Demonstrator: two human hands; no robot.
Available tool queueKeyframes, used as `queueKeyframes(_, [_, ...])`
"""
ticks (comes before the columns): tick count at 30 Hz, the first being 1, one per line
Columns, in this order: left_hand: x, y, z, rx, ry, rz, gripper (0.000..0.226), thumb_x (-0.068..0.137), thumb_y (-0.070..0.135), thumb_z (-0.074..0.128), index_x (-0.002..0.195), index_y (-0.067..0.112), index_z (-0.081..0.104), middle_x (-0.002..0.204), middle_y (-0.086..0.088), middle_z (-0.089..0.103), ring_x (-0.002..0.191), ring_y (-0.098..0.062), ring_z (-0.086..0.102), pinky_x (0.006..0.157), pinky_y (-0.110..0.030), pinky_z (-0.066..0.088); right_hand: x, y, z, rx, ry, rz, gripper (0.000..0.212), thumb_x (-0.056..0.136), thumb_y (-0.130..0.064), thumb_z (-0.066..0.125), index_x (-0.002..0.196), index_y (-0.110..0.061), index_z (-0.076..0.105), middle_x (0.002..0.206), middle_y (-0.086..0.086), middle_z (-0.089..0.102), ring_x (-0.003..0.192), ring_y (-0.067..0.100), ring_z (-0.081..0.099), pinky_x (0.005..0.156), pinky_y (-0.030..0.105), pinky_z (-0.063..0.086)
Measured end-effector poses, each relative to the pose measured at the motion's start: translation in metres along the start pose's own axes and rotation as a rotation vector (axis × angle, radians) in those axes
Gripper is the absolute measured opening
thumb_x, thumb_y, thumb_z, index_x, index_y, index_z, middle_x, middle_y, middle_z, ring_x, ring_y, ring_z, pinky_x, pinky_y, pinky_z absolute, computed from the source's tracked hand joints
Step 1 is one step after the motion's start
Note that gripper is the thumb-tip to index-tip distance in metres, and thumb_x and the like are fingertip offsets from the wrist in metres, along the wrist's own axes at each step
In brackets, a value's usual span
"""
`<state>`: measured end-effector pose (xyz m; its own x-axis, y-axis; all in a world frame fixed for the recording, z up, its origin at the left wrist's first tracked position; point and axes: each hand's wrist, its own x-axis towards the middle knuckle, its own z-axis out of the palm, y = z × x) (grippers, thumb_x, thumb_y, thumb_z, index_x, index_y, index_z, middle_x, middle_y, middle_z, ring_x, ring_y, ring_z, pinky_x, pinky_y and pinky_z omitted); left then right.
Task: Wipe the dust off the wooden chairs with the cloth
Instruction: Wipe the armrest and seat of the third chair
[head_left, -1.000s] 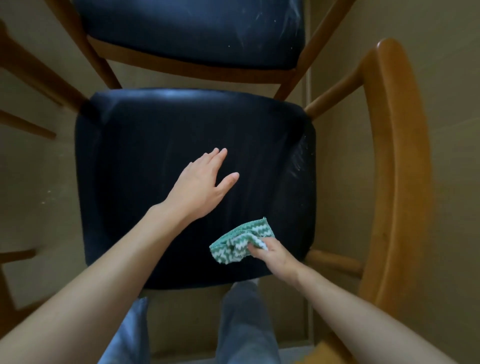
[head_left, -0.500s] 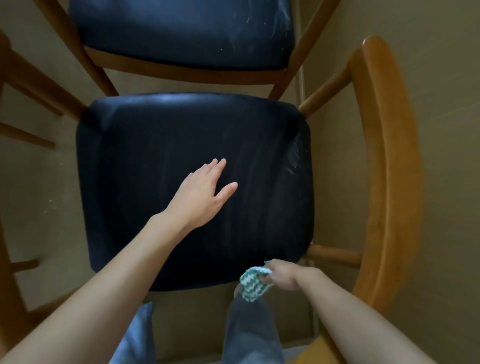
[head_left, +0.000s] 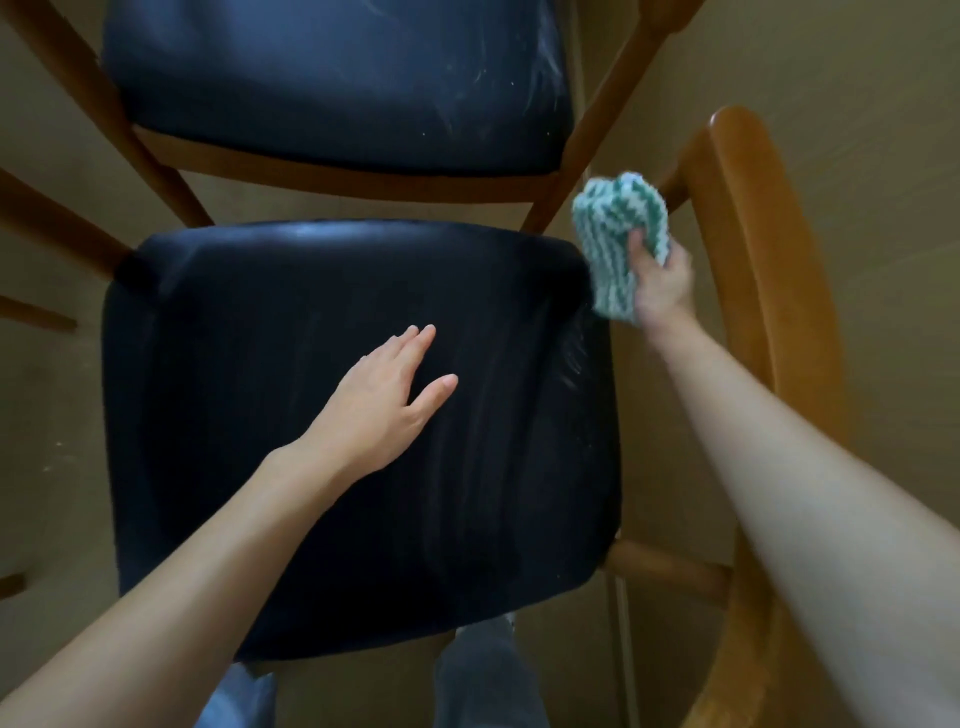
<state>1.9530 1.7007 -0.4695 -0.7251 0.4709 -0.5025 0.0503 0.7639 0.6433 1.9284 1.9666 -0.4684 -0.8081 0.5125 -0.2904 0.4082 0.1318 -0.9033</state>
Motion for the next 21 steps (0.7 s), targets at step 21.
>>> queueKeyframes(21, [-0.009, -0.012, -0.008, 0.016, -0.017, -0.014, 0.061, 0.097, 0.042, 0.038, 0.150, 0.023, 0.014, 0.158, 0.004, 0.011, 0.145, -0.010, 0.007, 0.115, -0.025, 0.006, -0.065, 0.072, 0.046, -0.370, -0.301, 0.077, 0.042, 0.098, -0.025, 0.047, 0.133, -0.040, 0.030, 0.154, 0.003, 0.026, 0.142, 0.019, 0.022, 0.112, 0.024, 0.015])
